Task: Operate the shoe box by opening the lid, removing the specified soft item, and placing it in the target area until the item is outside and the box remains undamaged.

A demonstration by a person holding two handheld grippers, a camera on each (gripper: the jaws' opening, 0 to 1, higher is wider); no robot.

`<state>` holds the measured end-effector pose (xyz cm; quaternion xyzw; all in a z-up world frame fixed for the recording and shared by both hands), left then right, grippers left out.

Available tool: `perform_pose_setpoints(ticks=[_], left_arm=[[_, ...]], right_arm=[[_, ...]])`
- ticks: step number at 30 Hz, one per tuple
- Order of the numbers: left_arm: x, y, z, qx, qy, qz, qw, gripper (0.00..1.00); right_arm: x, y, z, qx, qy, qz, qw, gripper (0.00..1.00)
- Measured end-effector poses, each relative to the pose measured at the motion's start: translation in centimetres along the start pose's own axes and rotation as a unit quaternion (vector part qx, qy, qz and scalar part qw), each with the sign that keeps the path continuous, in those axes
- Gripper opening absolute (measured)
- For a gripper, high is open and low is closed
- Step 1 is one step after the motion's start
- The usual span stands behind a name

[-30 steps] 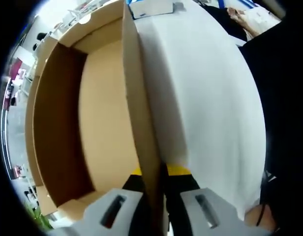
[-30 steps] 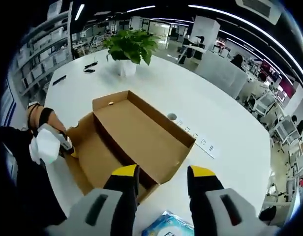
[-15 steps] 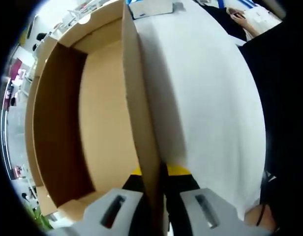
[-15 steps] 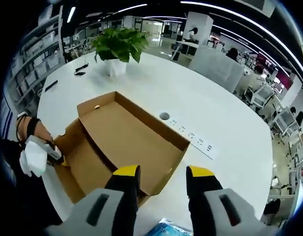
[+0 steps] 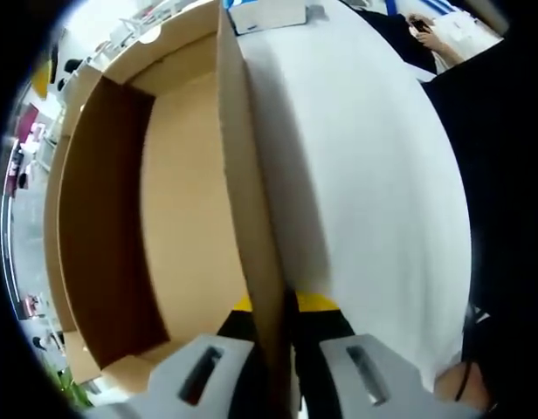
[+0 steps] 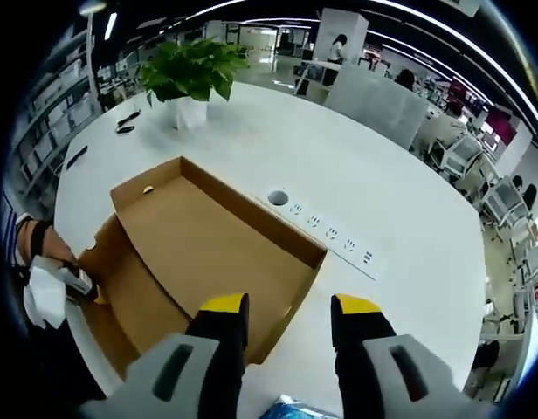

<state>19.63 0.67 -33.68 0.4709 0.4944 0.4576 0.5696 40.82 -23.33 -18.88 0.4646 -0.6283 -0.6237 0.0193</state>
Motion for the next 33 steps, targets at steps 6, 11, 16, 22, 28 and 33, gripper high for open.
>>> perform_pose_setpoints(ticks=[6, 11, 16, 22, 28, 33], left_arm=[[0.0, 0.0, 0.0, 0.002, 0.001, 0.0, 1.0, 0.04], [0.0, 0.0, 0.0, 0.002, 0.001, 0.0, 1.0, 0.04], [0.0, 0.0, 0.0, 0.002, 0.002, -0.001, 1.0, 0.04], [-0.1, -0.1, 0.0, 0.002, 0.002, 0.0, 1.0, 0.04], [-0.1, -0.1, 0.1, 0.002, 0.002, 0.0, 1.0, 0.04], [-0.2, -0.1, 0.2, 0.002, 0.002, -0.001, 1.0, 0.04]], right_arm=[[-0.7, -1.5, -1.0, 0.01, -0.007, 0.002, 0.9999, 0.38], [-0.7, -2.5, -1.1, 0.015, -0.013, 0.009, 0.9998, 0.38], [-0.2, -3.5, -1.2, 0.021, -0.021, 0.027, 0.9992, 0.38], [-0.1, -4.4, -2.0, 0.025, -0.017, 0.033, 0.999, 0.37], [0.4, -5.3, -2.0, 0.019, -0.032, 0.044, 0.9984, 0.35], [0.8, -6.2, -2.6, 0.019, -0.055, 0.054, 0.9968, 0.35]])
Point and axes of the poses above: the point that each gripper's makers call its tool centre point, and the gripper's own axes: y roughly backward along the fingers, z roughly to its left, x roughly out of its underside, the point moved 1 cm from there along y, roughly backward along the fingers, and after that the axes turned 9 degrees about y, right-handed, at the moved point
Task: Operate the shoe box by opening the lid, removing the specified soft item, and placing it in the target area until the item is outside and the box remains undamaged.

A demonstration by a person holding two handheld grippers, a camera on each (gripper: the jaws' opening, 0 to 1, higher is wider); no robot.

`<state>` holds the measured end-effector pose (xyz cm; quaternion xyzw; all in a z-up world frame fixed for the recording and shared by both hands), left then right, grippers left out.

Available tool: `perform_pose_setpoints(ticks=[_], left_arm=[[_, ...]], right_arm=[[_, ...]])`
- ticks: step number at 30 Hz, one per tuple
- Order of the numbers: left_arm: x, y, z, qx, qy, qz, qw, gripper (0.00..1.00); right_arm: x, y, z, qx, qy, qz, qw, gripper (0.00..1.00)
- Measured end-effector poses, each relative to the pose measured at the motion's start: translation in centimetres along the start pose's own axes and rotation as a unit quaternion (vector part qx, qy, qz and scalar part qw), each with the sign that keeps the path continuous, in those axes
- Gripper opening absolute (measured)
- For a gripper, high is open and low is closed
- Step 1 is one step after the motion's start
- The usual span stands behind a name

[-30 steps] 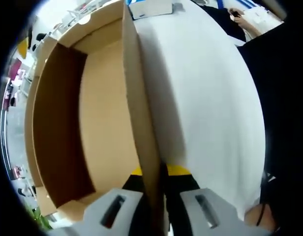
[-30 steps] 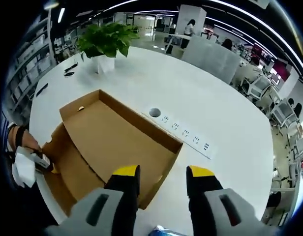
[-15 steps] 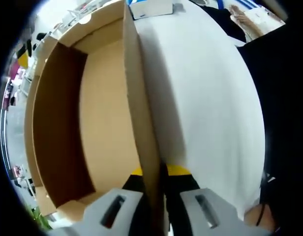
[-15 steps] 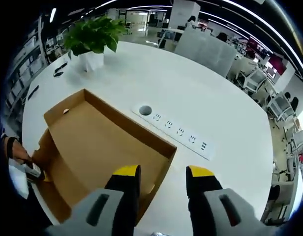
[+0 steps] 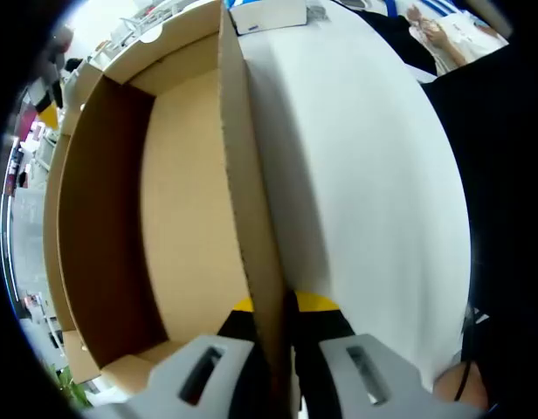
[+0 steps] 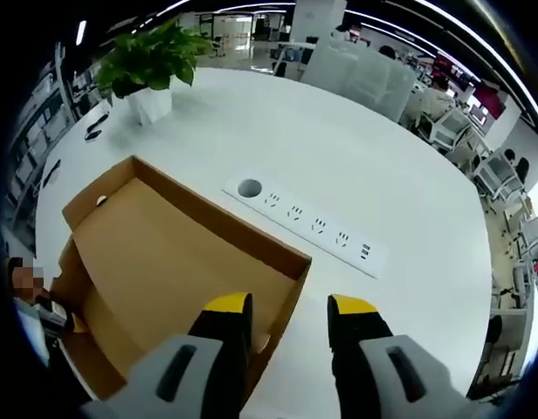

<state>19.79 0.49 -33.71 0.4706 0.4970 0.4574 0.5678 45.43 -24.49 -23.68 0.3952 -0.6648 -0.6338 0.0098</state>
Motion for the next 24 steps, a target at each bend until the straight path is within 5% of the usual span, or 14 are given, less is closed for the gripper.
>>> perform_pose_setpoints(ticks=[13, 24], left_arm=[[-0.1, 0.0, 0.0, 0.0, -0.002, 0.0, 1.0, 0.04], [-0.1, 0.0, 0.0, 0.0, -0.002, 0.001, 1.0, 0.04]], right_arm=[[0.4, -1.4, -0.7, -0.007, -0.054, 0.016, 0.9984, 0.35], [1.6, -2.3, 1.1, -0.01, -0.064, 0.042, 0.997, 0.29]])
Point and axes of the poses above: the point that each gripper's makers call its tool centre point, and the gripper's own axes: y roughly backward along the fingers, z roughly to its left, x roughly out of its underside, the point moved 1 cm from there along y, roughly backward along the fingers, and after that the axes turned 9 degrees about y, right-handed, at the moved point
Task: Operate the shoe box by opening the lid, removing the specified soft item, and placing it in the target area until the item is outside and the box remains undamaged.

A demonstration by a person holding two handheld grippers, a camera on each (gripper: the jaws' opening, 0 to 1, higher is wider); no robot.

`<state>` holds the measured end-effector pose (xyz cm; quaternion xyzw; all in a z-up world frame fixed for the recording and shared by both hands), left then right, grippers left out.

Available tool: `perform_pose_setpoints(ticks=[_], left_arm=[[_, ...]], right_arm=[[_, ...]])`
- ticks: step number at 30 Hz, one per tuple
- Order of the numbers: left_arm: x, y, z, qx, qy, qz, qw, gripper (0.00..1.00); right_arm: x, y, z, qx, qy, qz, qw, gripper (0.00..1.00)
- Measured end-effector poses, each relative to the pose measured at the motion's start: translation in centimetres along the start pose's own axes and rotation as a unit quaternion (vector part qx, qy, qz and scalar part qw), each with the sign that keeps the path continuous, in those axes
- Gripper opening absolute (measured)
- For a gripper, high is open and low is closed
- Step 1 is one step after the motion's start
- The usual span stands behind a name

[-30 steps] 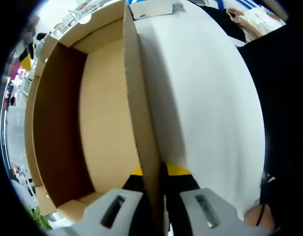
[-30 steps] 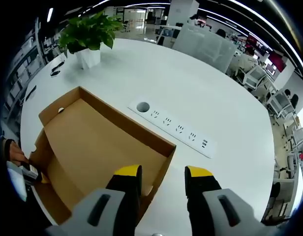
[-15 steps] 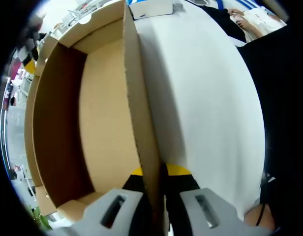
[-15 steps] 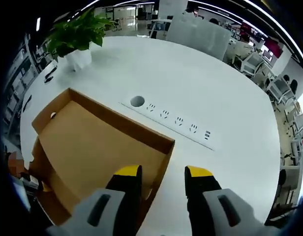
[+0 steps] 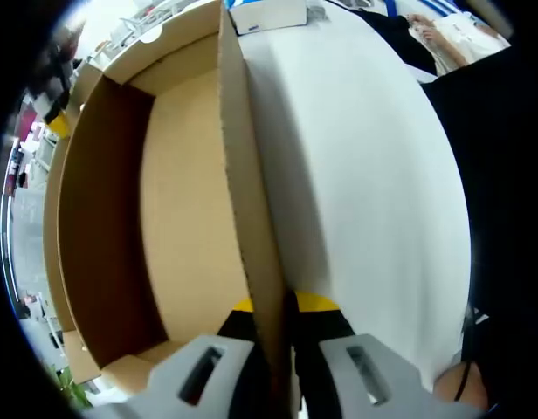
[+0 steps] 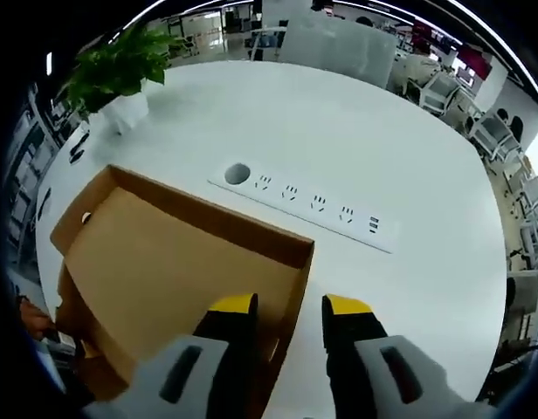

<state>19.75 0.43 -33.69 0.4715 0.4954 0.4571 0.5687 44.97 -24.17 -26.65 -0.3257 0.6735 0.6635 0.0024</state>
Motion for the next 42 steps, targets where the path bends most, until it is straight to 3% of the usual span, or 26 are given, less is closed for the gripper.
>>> perform_pose_setpoints(ticks=[8, 23, 26, 33, 36, 42], left_arm=[[0.1, 0.0, 0.2, 0.0, 0.001, -0.001, 1.0, 0.04], [0.2, -0.1, 0.3, 0.0, 0.0, 0.0, 1.0, 0.04], [0.2, -0.1, 0.3, 0.0, 0.0, 0.0, 1.0, 0.04], [0.2, -0.1, 0.3, 0.0, 0.0, -0.001, 1.0, 0.04], [0.2, -0.1, 0.3, 0.0, 0.0, -0.001, 1.0, 0.04], [0.2, -0.1, 0.2, 0.001, 0.0, -0.001, 1.0, 0.04]], right_arm=[[0.0, -0.2, 0.4, 0.002, -0.009, 0.002, 1.0, 0.28], [-0.1, -0.7, -0.6, 0.013, -0.013, 0.005, 0.9998, 0.14], [0.0, -0.7, -1.2, 0.029, 0.005, 0.015, 0.9994, 0.11], [0.4, -0.7, -0.4, 0.022, -0.001, 0.015, 0.9997, 0.07], [1.6, 0.0, 1.2, 0.023, 0.003, 0.015, 0.9996, 0.05], [1.0, -0.2, 0.4, 0.019, 0.005, 0.013, 0.9997, 0.05]])
Point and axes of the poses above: the point that each gripper's makers call its tool centre point, and the gripper's own axes: y roughly backward along the fingers, z roughly to its left, x roughly out of its underside, the point moved 1 cm from there along y, roughly backward along the fingers, and after that the axes turned 9 degrees about y, right-handed, at the moved point
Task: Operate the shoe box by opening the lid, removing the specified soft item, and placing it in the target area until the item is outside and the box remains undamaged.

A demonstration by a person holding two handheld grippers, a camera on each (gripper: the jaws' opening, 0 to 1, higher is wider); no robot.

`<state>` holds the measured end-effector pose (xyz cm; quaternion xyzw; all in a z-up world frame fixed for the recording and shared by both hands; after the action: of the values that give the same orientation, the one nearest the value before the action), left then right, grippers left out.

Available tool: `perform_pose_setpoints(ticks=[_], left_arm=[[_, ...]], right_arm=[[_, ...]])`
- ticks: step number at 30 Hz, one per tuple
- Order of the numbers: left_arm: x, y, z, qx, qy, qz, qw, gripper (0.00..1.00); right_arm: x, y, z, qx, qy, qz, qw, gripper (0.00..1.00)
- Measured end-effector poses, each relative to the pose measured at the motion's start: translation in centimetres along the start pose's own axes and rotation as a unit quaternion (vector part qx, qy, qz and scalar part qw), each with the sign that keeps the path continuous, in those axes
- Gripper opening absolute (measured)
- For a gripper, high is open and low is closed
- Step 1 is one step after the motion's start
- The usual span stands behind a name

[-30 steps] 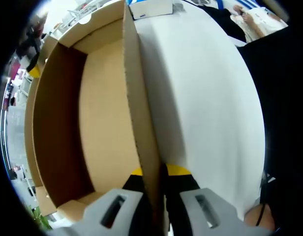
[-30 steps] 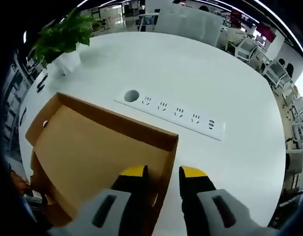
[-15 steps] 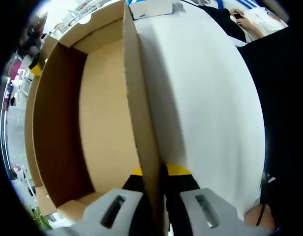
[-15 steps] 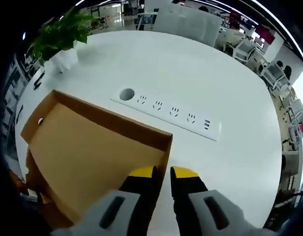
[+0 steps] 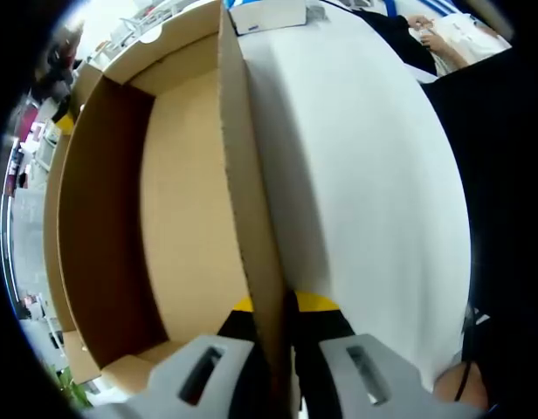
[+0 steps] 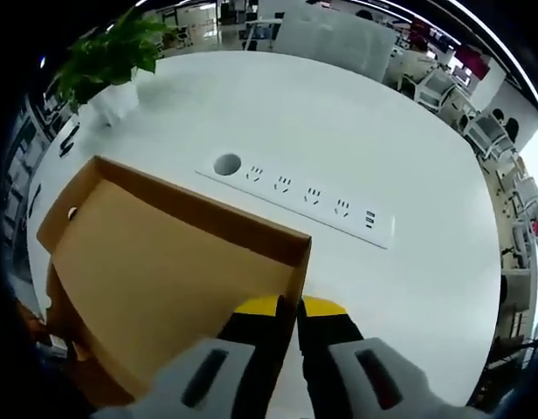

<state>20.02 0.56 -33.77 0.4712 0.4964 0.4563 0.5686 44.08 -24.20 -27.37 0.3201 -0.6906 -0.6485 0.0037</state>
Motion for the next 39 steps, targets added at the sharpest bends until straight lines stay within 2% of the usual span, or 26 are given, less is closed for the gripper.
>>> perform_pose_setpoints(ticks=[10, 21, 30, 39], left_arm=[[0.0, 0.0, 0.0, 0.0, 0.0, 0.0, 1.0, 0.04], [0.0, 0.0, -0.1, 0.002, -0.002, 0.0, 1.0, 0.04], [0.0, 0.0, -0.1, 0.003, -0.002, -0.001, 1.0, 0.04], [0.0, 0.0, -0.1, 0.004, -0.006, 0.001, 1.0, 0.04]], right_arm=[[-1.3, 0.0, -1.3, 0.0, -0.001, -0.009, 1.0, 0.05], [-1.5, 0.7, -1.5, 0.001, 0.005, -0.023, 0.9997, 0.05], [-1.1, 1.8, -1.4, 0.004, 0.008, -0.045, 0.999, 0.06], [-1.3, 3.1, -1.5, 0.005, 0.001, -0.082, 0.9966, 0.06]])
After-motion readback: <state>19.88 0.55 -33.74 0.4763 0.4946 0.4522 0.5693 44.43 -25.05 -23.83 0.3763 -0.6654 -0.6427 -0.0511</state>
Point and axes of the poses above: the point that each gripper's makers call its tool centre point, and the gripper's own axes: y roughly backward along the fingers, z roughly to its left, x roughly out of its underside, the point moved 1 cm from there along y, roughly backward along the fingers, and after that the axes turned 9 degrees about y, right-handed, at the moved point
